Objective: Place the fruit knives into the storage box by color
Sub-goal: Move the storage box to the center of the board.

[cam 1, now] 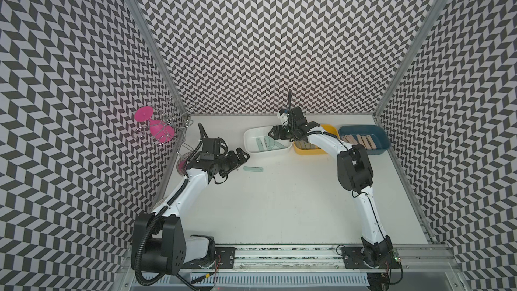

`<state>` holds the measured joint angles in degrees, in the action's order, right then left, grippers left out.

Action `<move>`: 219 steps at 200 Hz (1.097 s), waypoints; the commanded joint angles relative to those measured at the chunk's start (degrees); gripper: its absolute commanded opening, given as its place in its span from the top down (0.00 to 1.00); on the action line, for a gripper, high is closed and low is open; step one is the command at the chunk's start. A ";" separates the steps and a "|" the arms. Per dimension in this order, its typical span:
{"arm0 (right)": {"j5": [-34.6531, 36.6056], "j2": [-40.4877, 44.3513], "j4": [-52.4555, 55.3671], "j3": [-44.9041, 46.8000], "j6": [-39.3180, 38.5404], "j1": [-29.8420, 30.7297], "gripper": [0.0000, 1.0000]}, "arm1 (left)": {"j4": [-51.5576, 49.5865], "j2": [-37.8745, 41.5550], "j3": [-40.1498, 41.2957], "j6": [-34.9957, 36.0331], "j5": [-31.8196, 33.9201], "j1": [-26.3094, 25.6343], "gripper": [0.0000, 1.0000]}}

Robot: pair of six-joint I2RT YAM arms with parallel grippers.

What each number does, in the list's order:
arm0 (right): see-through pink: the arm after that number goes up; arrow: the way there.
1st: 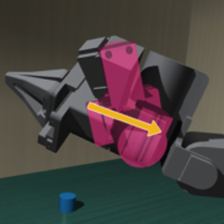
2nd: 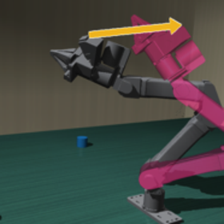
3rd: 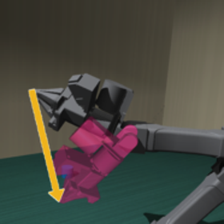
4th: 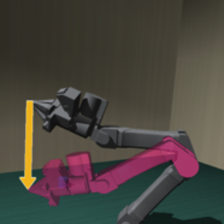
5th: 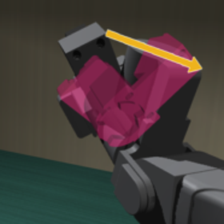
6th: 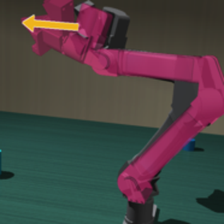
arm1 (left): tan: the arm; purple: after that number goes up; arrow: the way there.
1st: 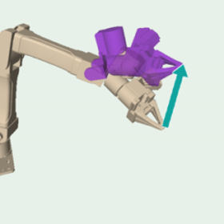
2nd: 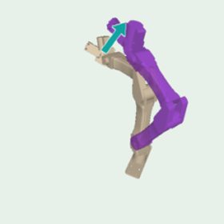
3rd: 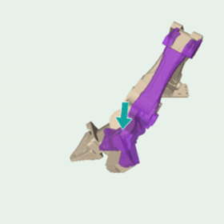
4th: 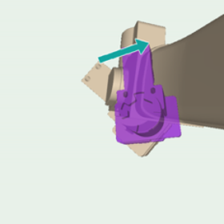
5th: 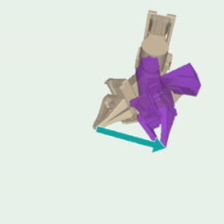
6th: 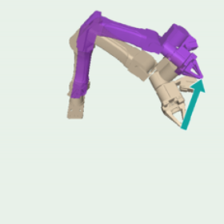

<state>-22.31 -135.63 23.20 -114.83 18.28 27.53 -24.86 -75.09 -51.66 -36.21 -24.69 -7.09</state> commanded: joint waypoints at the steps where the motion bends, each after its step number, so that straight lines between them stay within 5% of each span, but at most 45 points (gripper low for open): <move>1: -2.85 -2.20 -0.02 -1.29 0.21 -0.09 0.36 | -1.75 -0.65 -2.86 1.75 0.75 0.22 0.00; 89: -5.23 -2.88 14.20 -0.05 -2.82 1.30 0.41 | -1.64 2.29 -1.31 1.15 0.65 0.41 0.00; 142: -3.08 3.18 15.13 10.19 -6.00 4.66 0.44 | -1.58 5.32 1.20 0.22 0.43 1.05 0.00; 219: -1.91 5.38 17.97 10.23 -6.86 6.00 0.44 | -0.63 8.23 3.85 -0.60 -0.23 1.64 0.00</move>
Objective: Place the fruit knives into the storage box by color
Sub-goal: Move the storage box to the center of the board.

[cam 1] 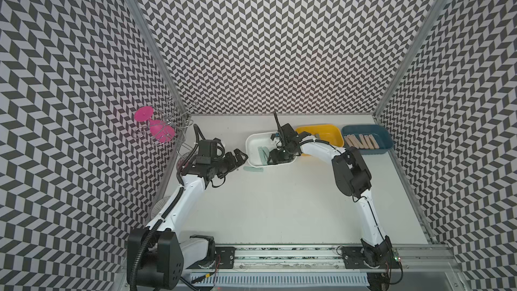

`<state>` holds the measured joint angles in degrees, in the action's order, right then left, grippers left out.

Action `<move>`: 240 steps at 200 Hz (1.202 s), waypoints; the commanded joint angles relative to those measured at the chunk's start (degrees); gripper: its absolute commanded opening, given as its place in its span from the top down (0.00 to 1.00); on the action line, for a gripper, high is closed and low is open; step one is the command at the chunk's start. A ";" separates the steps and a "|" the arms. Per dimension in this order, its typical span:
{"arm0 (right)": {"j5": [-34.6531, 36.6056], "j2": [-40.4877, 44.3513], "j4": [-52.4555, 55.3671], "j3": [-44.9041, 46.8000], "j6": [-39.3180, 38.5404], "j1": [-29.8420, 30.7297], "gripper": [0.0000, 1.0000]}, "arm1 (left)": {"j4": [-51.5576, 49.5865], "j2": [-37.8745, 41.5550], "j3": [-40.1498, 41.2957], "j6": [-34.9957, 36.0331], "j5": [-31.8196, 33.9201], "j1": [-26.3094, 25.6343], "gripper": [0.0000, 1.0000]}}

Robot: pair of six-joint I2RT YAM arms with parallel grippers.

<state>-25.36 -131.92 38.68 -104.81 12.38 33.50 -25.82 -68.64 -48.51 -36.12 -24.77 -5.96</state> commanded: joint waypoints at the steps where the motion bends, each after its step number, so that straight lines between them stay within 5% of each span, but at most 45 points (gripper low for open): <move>1: 1.17 1.71 2.56 0.14 -1.00 0.01 0.44 | 0.33 1.81 0.74 -0.74 -0.21 0.46 0.00; 52: -0.41 3.24 4.28 -1.19 -0.01 0.25 0.45 | 0.05 3.03 1.32 -1.10 -0.36 0.93 0.00; 116: -0.39 -3.05 4.49 -17.25 4.91 -1.59 0.34 | -1.26 1.07 -2.63 0.34 0.17 1.26 0.00; 240: 4.77 0.75 9.65 -3.28 0.54 0.16 0.50 | 1.15 -1.71 -5.58 -0.50 -2.11 1.30 0.00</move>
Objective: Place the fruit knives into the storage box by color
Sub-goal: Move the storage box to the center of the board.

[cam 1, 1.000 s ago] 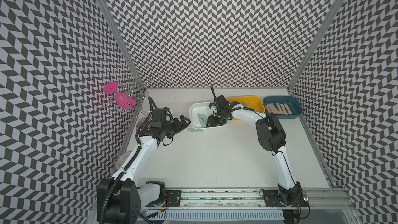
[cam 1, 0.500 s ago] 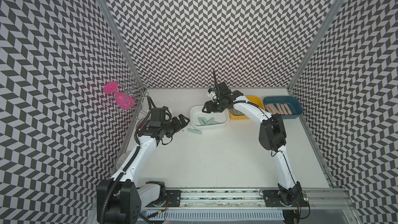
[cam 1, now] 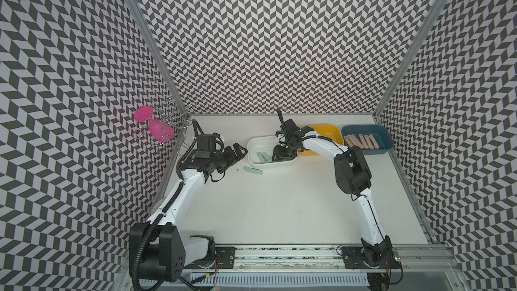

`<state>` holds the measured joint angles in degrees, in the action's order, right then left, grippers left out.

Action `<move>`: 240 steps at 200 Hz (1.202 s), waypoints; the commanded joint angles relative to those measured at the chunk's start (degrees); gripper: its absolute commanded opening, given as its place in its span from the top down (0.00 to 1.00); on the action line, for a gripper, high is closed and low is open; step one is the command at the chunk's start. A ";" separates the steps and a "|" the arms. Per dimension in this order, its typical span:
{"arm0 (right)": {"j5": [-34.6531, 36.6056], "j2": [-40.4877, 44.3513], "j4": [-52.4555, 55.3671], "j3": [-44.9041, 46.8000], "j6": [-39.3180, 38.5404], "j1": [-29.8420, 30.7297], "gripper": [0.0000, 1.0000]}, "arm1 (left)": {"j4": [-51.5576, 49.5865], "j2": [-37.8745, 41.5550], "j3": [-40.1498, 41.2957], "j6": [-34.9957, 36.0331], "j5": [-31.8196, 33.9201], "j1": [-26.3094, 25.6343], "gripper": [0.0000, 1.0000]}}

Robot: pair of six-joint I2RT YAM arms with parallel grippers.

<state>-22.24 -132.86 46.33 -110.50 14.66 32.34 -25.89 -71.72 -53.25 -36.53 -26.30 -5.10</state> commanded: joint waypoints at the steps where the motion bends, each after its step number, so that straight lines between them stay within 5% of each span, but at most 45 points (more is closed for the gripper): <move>1: 1.66 1.75 2.10 2.57 -1.73 1.37 0.50 | 1.25 1.39 -0.86 -0.10 -0.54 0.44 0.00; 88: 2.18 12.01 2.03 20.61 -2.41 4.08 0.51 | 1.28 4.41 1.25 -0.81 -1.46 0.40 0.00; 168: 3.34 32.49 -0.41 46.56 3.30 5.10 0.52 | 3.14 9.09 7.88 -2.85 -4.31 -0.42 0.00; 240: -2.43 35.24 -5.22 46.86 7.46 5.02 0.34 | 0.94 9.92 9.88 -1.24 -5.16 -2.61 0.00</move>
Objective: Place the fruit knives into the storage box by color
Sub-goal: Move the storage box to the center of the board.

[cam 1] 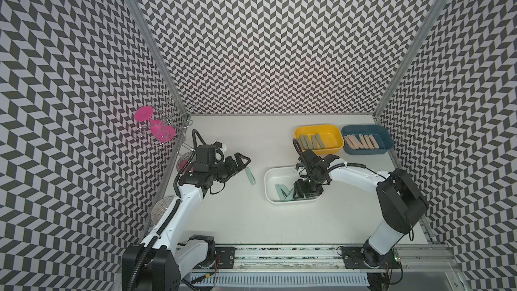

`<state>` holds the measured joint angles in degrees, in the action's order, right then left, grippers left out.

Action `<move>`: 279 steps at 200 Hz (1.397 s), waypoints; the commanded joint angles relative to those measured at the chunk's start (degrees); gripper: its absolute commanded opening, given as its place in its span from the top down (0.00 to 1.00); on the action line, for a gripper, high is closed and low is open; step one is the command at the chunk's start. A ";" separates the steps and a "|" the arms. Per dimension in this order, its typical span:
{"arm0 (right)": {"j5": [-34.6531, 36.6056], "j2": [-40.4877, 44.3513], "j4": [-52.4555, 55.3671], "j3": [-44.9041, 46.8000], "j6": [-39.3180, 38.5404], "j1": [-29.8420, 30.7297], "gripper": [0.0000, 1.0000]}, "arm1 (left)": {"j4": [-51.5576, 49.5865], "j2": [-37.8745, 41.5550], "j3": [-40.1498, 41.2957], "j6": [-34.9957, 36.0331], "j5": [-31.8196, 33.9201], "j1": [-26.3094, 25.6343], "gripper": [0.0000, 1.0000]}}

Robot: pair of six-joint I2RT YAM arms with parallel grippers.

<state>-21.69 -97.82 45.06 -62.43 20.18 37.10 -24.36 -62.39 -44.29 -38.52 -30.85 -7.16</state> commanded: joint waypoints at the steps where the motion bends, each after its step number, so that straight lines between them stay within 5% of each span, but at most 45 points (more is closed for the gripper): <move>1: -3.12 0.10 -4.07 -1.20 2.04 0.25 0.34 | -0.55 0.55 0.94 0.74 -0.61 -0.56 0.00; 90: -7.82 -6.05 -8.73 -1.71 1.33 0.34 0.33 | -1.66 0.17 0.88 1.13 0.77 -0.59 0.00; 175: 1.35 -10.37 -17.67 -6.47 6.07 -1.54 0.33 | -1.26 -0.10 2.02 -0.01 1.66 -0.58 0.00; 227: 4.38 -5.60 -13.15 -8.32 2.01 -2.89 0.34 | -1.30 -0.80 2.23 -0.13 1.76 -0.58 0.00; 279: -1.30 -2.48 -3.39 -8.03 -3.33 -2.88 0.34 | -1.13 -1.38 2.47 -0.50 1.58 -0.62 0.00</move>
<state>-19.99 -102.61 36.49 -69.78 20.38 34.09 -25.41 -63.22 -42.54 -38.65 -29.65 -7.49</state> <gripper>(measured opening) 0.658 0.996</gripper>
